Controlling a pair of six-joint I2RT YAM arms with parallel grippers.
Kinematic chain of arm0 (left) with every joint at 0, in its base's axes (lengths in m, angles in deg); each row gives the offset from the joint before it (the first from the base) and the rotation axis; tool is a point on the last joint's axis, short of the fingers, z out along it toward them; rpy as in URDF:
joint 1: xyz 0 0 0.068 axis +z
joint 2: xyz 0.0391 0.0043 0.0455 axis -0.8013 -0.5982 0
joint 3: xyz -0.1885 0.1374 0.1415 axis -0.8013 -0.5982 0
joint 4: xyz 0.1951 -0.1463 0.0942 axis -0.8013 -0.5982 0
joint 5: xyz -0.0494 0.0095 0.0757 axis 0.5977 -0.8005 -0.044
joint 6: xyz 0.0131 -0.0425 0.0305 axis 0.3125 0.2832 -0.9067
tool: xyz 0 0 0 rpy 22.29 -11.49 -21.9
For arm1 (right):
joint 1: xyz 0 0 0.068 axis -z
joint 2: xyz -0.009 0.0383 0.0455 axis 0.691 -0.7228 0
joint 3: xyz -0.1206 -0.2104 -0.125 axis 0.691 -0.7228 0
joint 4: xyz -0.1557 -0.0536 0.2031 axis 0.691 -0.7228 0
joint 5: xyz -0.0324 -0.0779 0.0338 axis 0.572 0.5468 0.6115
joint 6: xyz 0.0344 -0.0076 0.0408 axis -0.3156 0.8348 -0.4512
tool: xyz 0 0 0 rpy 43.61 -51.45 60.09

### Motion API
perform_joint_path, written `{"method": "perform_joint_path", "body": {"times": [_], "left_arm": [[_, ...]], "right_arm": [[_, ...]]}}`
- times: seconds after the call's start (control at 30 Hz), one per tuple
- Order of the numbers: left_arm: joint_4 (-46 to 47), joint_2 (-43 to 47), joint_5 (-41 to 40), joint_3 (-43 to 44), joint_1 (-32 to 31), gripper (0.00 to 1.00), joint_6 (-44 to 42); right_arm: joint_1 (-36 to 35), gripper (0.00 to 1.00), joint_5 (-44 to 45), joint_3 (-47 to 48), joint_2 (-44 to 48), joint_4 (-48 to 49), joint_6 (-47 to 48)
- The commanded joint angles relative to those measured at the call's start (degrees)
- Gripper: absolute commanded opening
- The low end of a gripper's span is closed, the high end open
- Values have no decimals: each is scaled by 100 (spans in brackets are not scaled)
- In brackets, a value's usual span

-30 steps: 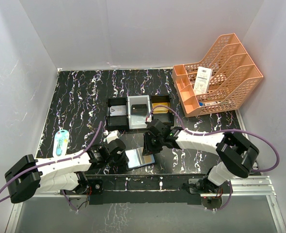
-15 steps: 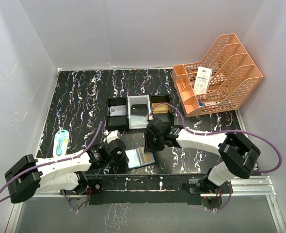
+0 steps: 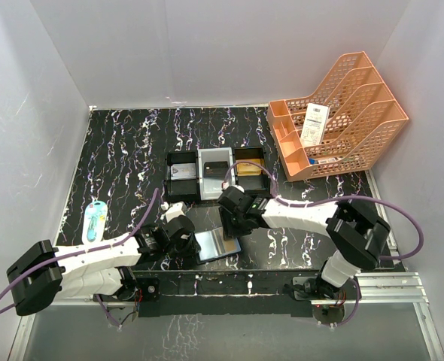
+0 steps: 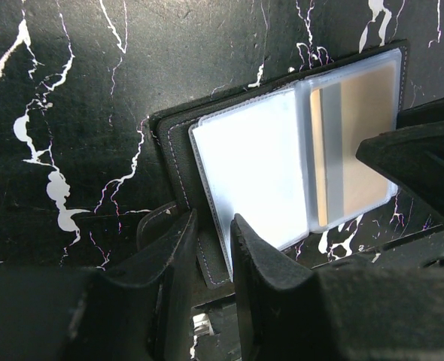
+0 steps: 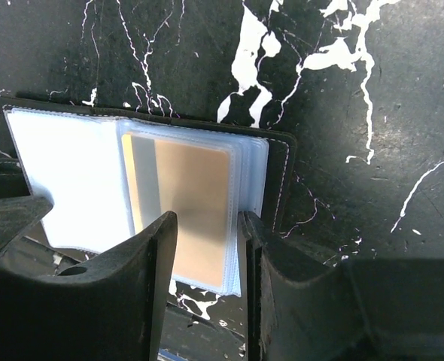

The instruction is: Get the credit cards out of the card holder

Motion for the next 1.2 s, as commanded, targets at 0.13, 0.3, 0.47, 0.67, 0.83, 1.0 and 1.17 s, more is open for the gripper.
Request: {"method": "perform_joint_path", "body": {"times": [0.13, 0.3, 0.47, 0.67, 0.83, 1.0, 1.17], "left_arm": [[107, 8, 141, -89, -26, 23, 38], [116, 14, 136, -98, -26, 24, 47], [125, 8, 146, -96, -31, 23, 46], [143, -22, 159, -97, -28, 24, 48], [151, -27, 156, -101, -26, 23, 45], [143, -22, 158, -97, -26, 23, 45], [134, -2, 151, -106, -25, 23, 45]], "right_arm": [[-553, 29, 1231, 672, -357, -637, -115], [-730, 23, 1562, 876, -252, -762, -227], [-812, 12, 1615, 954, -116, -764, -252], [-815, 12, 1340, 817, 93, -475, -261], [-814, 14, 1131, 814, 133, -361, -275], [-815, 17, 723, 663, 237, 44, -278], [-815, 19, 526, 607, 233, 228, -369]]}}
